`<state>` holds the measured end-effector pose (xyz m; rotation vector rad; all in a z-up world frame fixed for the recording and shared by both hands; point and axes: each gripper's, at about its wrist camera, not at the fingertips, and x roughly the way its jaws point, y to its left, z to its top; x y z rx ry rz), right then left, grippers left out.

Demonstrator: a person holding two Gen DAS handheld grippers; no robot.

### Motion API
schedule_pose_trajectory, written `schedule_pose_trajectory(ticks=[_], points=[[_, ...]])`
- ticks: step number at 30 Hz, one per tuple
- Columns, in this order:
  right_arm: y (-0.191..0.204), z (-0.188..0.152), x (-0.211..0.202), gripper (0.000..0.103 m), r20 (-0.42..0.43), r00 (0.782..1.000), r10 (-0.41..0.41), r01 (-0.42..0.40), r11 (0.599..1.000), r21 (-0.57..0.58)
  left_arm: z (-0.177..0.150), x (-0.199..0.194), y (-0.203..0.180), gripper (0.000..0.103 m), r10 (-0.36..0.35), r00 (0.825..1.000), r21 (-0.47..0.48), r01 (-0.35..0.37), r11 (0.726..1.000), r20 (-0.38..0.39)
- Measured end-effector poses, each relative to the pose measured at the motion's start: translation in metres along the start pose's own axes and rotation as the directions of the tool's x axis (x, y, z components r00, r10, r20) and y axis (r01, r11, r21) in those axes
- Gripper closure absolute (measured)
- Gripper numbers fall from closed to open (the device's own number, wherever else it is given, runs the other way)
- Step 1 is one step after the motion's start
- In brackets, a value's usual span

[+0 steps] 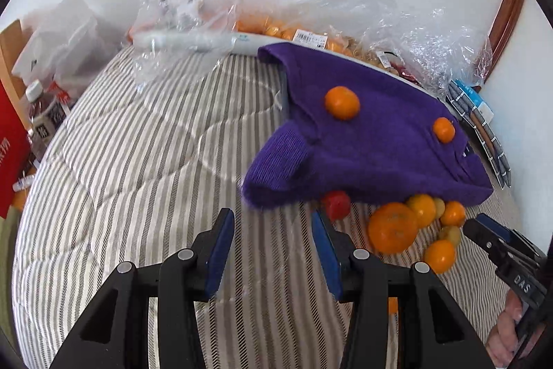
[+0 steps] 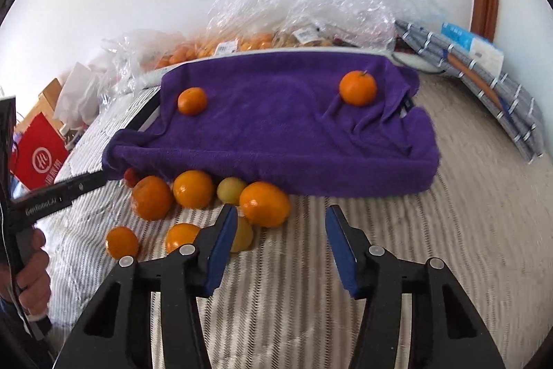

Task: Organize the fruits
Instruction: 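Grasp a yellow-orange fruit with the right tool while the left tool grasps the red fruit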

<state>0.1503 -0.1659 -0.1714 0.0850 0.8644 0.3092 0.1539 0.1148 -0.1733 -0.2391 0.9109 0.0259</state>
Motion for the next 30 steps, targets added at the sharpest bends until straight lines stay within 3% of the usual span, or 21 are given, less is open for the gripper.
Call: schedule_pose_trajectory(ticks=[7,10,14,17,30], points=[[-0.001,0.01,0.023,0.051,-0.035,0.999,0.017,-0.015,0.998,0.06,-0.004,-0.001,0.009,0.059,-0.074,0.997,-0.047,0.074,0.996,0.003],[-0.004,0.01,0.032,0.065,-0.056,0.997,0.052,-0.048,0.996,0.07,-0.006,-0.002,0.005,0.059,-0.101,0.995,-0.042,0.101,0.994,0.012],[-0.01,0.003,0.023,0.067,-0.025,0.999,0.025,-0.024,0.998,0.064,-0.005,0.003,-0.011,0.059,-0.069,0.997,0.011,0.07,0.998,-0.021],[-0.019,-0.003,0.012,0.067,-0.005,1.0,-0.02,0.02,0.999,0.037,0.003,0.008,-0.026,0.059,-0.1,0.993,0.04,0.103,0.994,-0.069],[-0.029,-0.009,0.015,0.067,-0.031,0.998,-0.058,0.058,0.998,-0.012,0.005,0.024,-0.05,0.061,-0.029,1.0,0.16,0.03,0.987,-0.005]])
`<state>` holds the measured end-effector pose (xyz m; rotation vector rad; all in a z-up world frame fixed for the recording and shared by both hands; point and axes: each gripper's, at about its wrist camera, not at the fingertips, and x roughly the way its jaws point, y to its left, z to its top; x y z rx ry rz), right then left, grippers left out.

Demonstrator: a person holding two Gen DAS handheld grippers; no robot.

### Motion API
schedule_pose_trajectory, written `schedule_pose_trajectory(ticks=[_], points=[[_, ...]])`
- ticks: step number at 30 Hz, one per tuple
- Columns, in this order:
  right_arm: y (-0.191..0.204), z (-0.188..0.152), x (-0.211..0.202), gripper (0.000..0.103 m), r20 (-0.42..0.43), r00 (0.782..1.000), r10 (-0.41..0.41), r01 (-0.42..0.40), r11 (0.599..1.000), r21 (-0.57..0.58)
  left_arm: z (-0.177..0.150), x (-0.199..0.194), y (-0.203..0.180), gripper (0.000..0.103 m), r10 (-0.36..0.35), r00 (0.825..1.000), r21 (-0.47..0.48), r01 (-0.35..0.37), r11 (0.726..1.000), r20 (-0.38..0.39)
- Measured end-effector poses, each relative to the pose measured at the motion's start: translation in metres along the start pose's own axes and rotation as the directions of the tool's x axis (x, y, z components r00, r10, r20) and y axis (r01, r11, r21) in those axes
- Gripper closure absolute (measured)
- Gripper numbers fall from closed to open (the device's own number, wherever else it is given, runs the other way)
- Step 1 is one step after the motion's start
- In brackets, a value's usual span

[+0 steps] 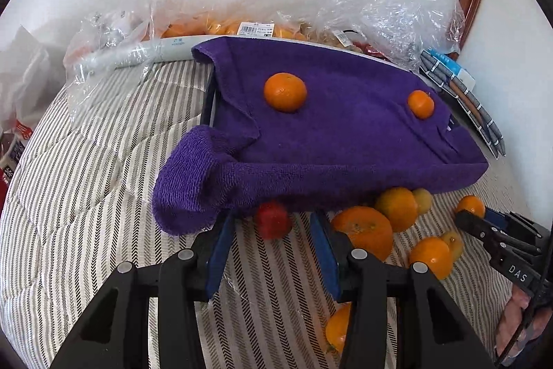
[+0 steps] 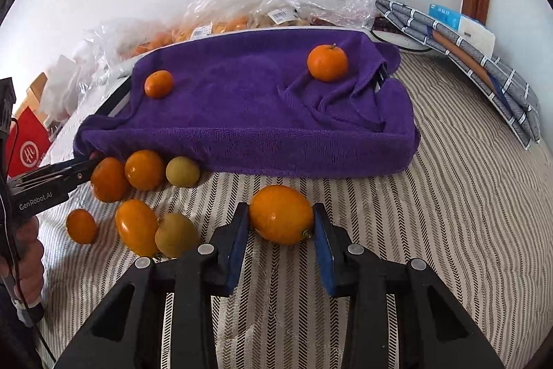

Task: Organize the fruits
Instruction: 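Grasp a yellow-orange fruit with the right tool while the left tool grasps the red fruit, then carry both fruits onto the purple towel and open both tools to release them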

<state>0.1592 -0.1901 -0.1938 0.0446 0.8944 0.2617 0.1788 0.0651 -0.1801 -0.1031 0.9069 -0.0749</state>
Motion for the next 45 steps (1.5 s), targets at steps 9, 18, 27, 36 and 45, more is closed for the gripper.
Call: schedule_pose_trajectory(ticks=[9,18,27,36,45], points=[[0.001,-0.003,-0.005,0.067,0.025,0.999,-0.047,0.047,0.999,-0.004,0.0,-0.002,0.0,0.074,-0.014,1.0,-0.003,0.014,1.0,0.009],[-0.013,-0.003,-0.016,0.067,0.09,0.996,0.006,-0.012,0.998,0.063,0.001,-0.019,0.0,0.074,-0.059,0.995,-0.023,0.061,0.998,0.083],[-0.017,-0.006,-0.024,0.067,0.133,0.991,0.035,-0.047,0.995,0.086,0.003,-0.036,0.003,0.074,-0.102,0.982,-0.047,0.11,0.993,0.156],[-0.012,-0.004,-0.039,0.067,0.164,0.985,0.045,-0.055,0.997,0.052,0.006,-0.051,0.001,0.074,-0.122,0.974,-0.048,0.133,0.99,0.191],[-0.005,0.039,-0.062,0.067,0.243,0.97,0.028,-0.033,0.999,0.014,0.045,-0.07,0.002,0.074,-0.106,0.964,-0.093,0.132,0.987,0.243]])
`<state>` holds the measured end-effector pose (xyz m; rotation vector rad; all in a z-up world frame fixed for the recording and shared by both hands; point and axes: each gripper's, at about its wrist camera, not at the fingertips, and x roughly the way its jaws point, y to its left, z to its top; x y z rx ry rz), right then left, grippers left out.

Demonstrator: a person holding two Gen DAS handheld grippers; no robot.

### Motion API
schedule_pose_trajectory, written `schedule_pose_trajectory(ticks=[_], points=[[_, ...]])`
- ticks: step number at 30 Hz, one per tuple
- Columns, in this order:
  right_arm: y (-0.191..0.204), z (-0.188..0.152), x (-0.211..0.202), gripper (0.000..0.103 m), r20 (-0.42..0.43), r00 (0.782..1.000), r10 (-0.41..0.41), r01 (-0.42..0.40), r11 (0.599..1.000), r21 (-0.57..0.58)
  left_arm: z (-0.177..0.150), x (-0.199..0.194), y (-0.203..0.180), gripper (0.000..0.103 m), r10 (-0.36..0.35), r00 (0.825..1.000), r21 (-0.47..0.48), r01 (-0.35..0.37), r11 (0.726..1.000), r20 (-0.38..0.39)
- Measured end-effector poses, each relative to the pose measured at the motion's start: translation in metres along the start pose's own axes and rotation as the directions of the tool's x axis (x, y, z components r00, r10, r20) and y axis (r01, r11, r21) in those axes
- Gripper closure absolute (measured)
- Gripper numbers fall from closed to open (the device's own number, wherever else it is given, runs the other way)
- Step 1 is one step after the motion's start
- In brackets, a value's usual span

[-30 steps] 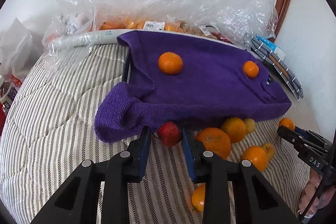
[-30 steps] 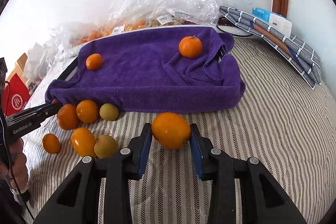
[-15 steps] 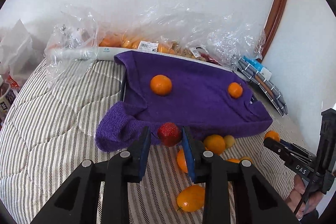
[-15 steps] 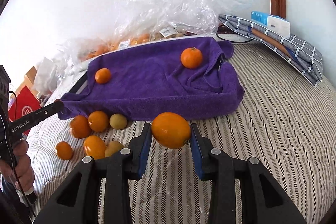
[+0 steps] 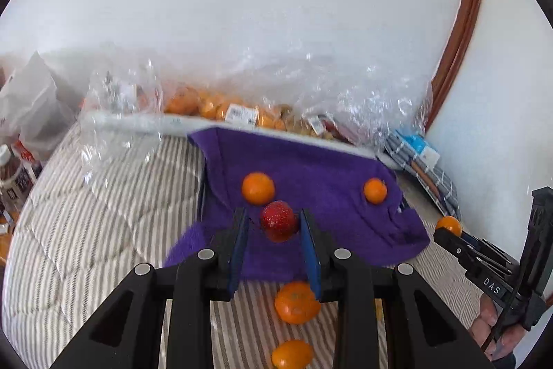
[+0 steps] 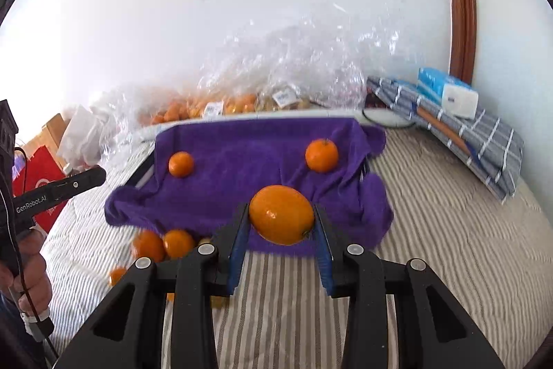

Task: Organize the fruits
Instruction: 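Carry both fruits onto the purple towel and open both tools to release them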

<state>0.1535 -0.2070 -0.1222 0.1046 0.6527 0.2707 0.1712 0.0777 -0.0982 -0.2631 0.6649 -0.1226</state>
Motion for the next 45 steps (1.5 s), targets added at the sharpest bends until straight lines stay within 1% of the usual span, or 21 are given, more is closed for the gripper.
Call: schedule_pose_trajectory(ticks=[3,5,7,9,11,15,18,20,22,25,30,34,37,42,45], points=[[0.001,0.019,0.004,0.067,0.025,1.0,-0.004,0.004,1.0,0.002,0.017,0.007,0.0,0.074,0.022,0.999,-0.025,-0.021,0.999,0.026],[0.002,0.033,0.009,0.067,0.046,0.999,-0.022,0.021,1.0,0.014,0.025,0.017,0.001,0.074,0.039,0.999,-0.053,-0.037,0.998,0.035],[0.003,0.043,0.013,0.067,0.068,0.998,-0.016,0.014,1.0,0.017,0.026,0.025,0.002,0.074,0.039,0.999,-0.077,-0.036,0.996,0.032],[0.003,0.047,0.022,0.067,0.067,0.998,-0.006,0.005,1.0,0.023,0.022,0.035,0.004,0.074,0.041,0.999,-0.094,-0.038,0.995,0.022],[0.002,0.046,0.031,0.067,0.054,0.999,0.006,-0.008,1.0,0.031,0.015,0.042,0.008,0.074,0.044,0.999,-0.096,-0.043,0.994,0.011],[-0.004,0.031,0.051,0.067,0.016,1.0,0.015,-0.015,0.999,0.036,0.009,0.052,0.013,0.074,0.086,0.996,-0.082,-0.086,0.993,-0.006],[-0.011,0.023,0.067,0.067,-0.034,0.999,0.031,-0.029,0.997,0.066,0.005,0.058,0.018,0.074,0.098,0.995,-0.092,-0.099,0.991,-0.022],[-0.015,0.021,0.071,0.067,-0.049,0.997,0.063,-0.058,0.994,0.09,0.001,0.063,0.02,0.074,0.083,0.995,-0.114,-0.088,0.99,-0.047],[-0.018,0.019,0.074,0.067,-0.057,0.995,0.084,-0.077,0.99,0.114,-0.001,0.068,0.018,0.074,0.069,0.995,-0.113,-0.076,0.991,-0.068],[-0.02,0.016,0.08,0.067,-0.079,0.994,0.07,-0.061,0.991,0.118,-0.003,0.07,0.014,0.074,0.087,0.994,-0.085,-0.093,0.992,-0.065],[-0.015,0.011,0.087,0.067,-0.112,0.99,0.087,-0.073,0.99,0.12,-0.004,0.071,0.01,0.074,0.089,0.994,-0.067,-0.093,0.993,-0.067],[-0.008,0.009,0.091,0.067,-0.121,0.991,0.05,-0.041,0.996,0.076,-0.005,0.075,0.01,0.074,0.094,0.992,-0.063,-0.1,0.993,-0.09],[-0.007,0.009,0.093,0.067,-0.129,0.991,0.047,-0.037,0.996,0.077,-0.006,0.078,0.012,0.074,0.098,0.99,-0.069,-0.106,0.992,-0.106],[-0.01,0.008,0.095,0.067,-0.14,0.989,0.037,-0.026,0.996,0.084,-0.008,0.084,0.016,0.074,0.076,0.987,-0.093,-0.09,0.992,-0.143],[-0.01,0.007,0.097,0.067,-0.15,0.988,0.02,-0.009,0.997,0.078,-0.009,0.087,0.014,0.074,0.076,0.985,-0.082,-0.09,0.993,-0.155]])
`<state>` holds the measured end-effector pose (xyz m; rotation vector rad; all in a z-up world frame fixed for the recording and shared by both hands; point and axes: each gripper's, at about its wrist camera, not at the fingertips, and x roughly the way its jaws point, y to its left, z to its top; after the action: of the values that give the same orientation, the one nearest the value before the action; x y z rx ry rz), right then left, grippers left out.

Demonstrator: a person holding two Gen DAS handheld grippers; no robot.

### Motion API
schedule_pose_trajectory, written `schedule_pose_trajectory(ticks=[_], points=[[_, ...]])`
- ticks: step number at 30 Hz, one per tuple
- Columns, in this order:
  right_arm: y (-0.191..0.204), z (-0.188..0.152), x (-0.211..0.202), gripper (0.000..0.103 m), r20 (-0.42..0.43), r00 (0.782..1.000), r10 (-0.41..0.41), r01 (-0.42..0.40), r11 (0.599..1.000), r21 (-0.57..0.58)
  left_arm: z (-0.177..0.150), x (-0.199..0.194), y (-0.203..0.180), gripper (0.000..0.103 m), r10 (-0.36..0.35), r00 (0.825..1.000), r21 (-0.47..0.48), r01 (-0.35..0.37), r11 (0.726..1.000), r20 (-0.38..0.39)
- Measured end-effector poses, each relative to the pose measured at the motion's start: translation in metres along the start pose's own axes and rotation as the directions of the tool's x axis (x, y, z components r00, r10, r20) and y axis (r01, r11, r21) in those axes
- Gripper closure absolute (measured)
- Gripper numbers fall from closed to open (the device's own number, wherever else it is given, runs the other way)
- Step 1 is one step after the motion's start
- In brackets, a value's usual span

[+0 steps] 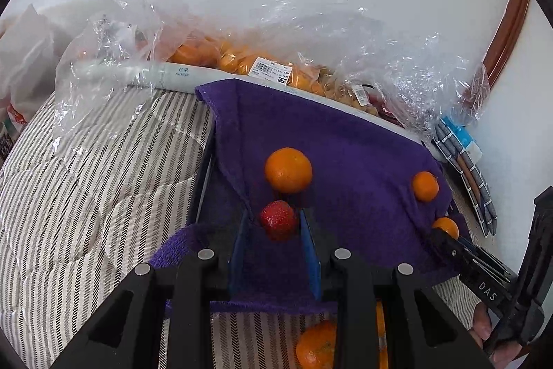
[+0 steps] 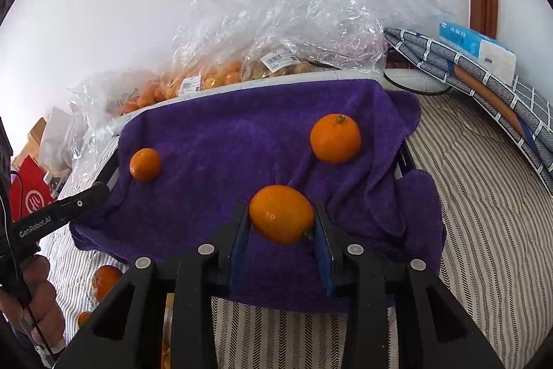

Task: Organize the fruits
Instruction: 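Carry both fruits onto the purple towel and open both tools to release them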

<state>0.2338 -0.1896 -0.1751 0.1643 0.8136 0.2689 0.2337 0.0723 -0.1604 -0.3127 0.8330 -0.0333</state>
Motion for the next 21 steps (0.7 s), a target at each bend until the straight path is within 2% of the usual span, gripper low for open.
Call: schedule_pose_trajectory(ticks=[11,15,21], points=[[0.002,-0.002,0.0,0.067,0.001,1.0,-0.027,0.027,0.999,-0.023,-0.003,0.004,-0.007,0.074,0.023,0.999,0.038,-0.022,0.999,-0.025],[0.001,-0.001,-0.003,0.057,0.016,0.999,-0.029,0.029,1.0,-0.011,-0.003,0.005,-0.007,0.074,0.023,0.999,0.039,-0.022,0.999,-0.025],[0.0,-0.001,-0.01,0.048,0.056,0.998,-0.039,0.039,0.999,-0.01,-0.003,0.004,-0.005,0.073,0.011,1.0,0.034,-0.011,0.999,-0.023]])
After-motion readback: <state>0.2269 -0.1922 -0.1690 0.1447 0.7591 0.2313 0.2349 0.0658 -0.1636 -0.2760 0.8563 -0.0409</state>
